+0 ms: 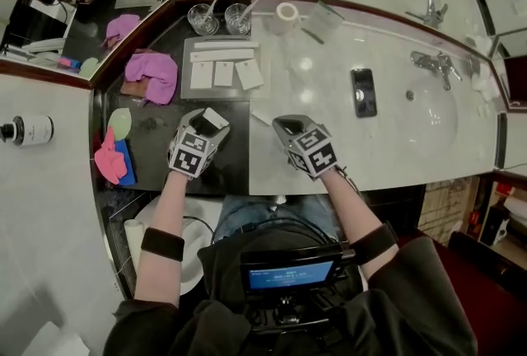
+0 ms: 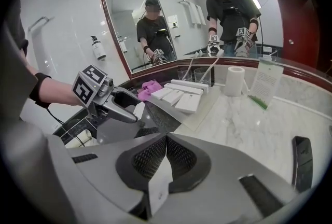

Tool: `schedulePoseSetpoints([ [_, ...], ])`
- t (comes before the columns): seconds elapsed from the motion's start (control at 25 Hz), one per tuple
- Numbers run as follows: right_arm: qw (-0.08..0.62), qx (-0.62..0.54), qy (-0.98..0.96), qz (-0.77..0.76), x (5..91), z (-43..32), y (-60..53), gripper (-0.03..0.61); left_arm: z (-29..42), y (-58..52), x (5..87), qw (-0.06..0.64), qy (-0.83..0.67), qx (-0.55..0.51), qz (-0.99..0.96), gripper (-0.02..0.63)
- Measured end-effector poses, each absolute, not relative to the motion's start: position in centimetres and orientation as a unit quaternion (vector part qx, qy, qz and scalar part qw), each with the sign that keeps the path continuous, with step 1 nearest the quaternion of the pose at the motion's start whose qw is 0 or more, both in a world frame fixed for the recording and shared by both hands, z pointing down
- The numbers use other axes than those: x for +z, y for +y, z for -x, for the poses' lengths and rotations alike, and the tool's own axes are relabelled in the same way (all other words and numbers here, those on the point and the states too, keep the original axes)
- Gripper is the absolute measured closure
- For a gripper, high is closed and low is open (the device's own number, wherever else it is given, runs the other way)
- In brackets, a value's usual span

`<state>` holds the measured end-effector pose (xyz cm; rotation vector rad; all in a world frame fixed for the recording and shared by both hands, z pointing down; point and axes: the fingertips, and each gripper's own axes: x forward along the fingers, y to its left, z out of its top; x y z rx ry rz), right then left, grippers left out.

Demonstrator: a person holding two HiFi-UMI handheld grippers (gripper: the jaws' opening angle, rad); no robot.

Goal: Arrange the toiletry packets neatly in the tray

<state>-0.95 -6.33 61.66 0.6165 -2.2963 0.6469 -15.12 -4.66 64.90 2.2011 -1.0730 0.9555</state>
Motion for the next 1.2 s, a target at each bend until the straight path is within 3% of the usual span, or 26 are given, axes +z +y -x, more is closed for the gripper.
schedulePoseSetpoints([
  [0.44,0.32,0.194,-0.901,-0.221,58.7,8.1,-11.3,0.566,19.7,-12.1,62.4,0.285,-0.549,0.259,-0.742,0.295],
  [1.2,0.333,0.168,-0.904,-0.208,58.1,12.7,-15.4,0.565,22.9,-19.2,64.6,0.331,-0.584,0.287,-0.683,0.295],
])
